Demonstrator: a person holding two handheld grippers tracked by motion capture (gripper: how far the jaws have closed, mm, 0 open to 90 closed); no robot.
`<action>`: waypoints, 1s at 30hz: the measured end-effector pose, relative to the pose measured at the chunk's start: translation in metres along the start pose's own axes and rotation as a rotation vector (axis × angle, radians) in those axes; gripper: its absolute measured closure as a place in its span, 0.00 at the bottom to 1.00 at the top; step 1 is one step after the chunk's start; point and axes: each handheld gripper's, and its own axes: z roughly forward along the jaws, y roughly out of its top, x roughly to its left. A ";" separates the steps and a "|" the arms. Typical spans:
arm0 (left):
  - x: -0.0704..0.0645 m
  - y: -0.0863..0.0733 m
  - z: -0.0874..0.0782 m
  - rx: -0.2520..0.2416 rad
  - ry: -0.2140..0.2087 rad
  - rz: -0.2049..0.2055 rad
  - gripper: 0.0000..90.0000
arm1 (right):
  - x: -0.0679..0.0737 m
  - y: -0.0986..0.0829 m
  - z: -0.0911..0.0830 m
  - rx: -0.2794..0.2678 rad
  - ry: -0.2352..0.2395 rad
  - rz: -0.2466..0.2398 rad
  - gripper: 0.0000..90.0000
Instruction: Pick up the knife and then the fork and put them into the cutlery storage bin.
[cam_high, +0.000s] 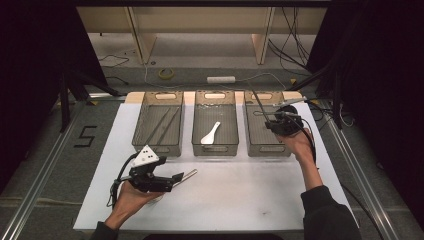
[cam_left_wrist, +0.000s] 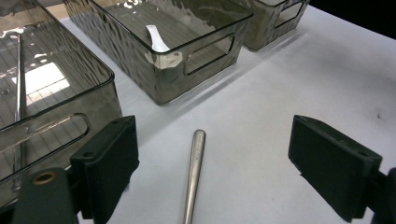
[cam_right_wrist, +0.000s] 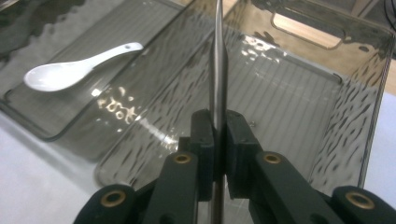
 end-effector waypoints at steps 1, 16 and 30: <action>0.000 0.000 0.000 -0.002 0.000 -0.003 0.17 | -0.001 0.000 0.003 0.006 -0.004 0.009 0.94; -0.003 -0.001 -0.001 0.007 -0.004 0.009 0.17 | -0.008 0.002 0.027 0.058 -0.034 0.090 0.93; -0.004 -0.001 -0.001 0.007 -0.005 0.012 0.17 | -0.006 -0.007 0.044 0.116 -0.037 0.150 0.93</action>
